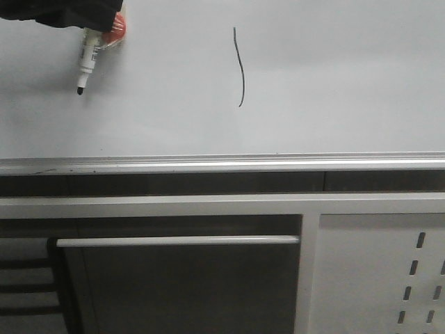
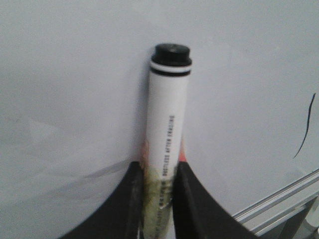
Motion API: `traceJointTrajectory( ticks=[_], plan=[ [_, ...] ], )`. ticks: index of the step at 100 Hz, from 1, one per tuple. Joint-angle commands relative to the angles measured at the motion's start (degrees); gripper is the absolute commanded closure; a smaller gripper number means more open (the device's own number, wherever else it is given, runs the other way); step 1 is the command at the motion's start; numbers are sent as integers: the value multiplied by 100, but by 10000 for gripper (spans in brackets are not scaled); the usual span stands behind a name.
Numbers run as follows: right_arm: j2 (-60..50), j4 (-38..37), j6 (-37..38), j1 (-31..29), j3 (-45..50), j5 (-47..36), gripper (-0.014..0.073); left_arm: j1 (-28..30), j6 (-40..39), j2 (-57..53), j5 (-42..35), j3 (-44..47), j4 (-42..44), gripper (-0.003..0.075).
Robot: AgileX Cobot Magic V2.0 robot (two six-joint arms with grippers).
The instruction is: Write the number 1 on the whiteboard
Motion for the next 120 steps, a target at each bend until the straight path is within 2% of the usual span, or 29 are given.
traceJointTrajectory(
  ticks=[1, 24, 29, 57, 68, 76, 83, 87, 88, 92, 120],
  plan=[
    [-84, 169, -8, -34, -215, -324, 333, 5, -55, -70, -480, -234, 188, 669],
    [-84, 169, -8, -34, -215, -324, 333, 5, -55, -70, -410, -234, 58, 303],
    [-84, 133, -8, -34, -215, -324, 333, 5, -55, -103, -342, -234, 4, 258],
    [-271, -127, 3, -348, -215, 34, 333, 5, -55, -1174, 433, 165, -323, 245],
    [-443, -127, 236, -808, -203, 162, 350, 5, -7, -1888, 380, 448, -290, 267],
    [-602, -127, 417, -1169, -111, 145, 439, 5, -7, -2363, 131, 698, -286, 346],
    [-823, -105, 503, -1430, 78, 49, 548, 5, -7, -2778, -27, 929, -276, 490],
    [-993, -105, 503, -1533, 232, -37, 612, 5, -7, -3076, -42, 1086, -271, 622],
    [-1024, -105, 503, -1547, 260, -54, 622, 5, -7, -3076, -42, 1112, -271, 622],
    [-1226, -105, 503, -1588, 451, -195, 665, 5, -7, -3315, -6, 1278, -266, 740],
    [-3161, -78, 492, -1598, 2122, -1541, 664, 5, 7, -4816, 626, 2451, -270, 741]
  ],
)
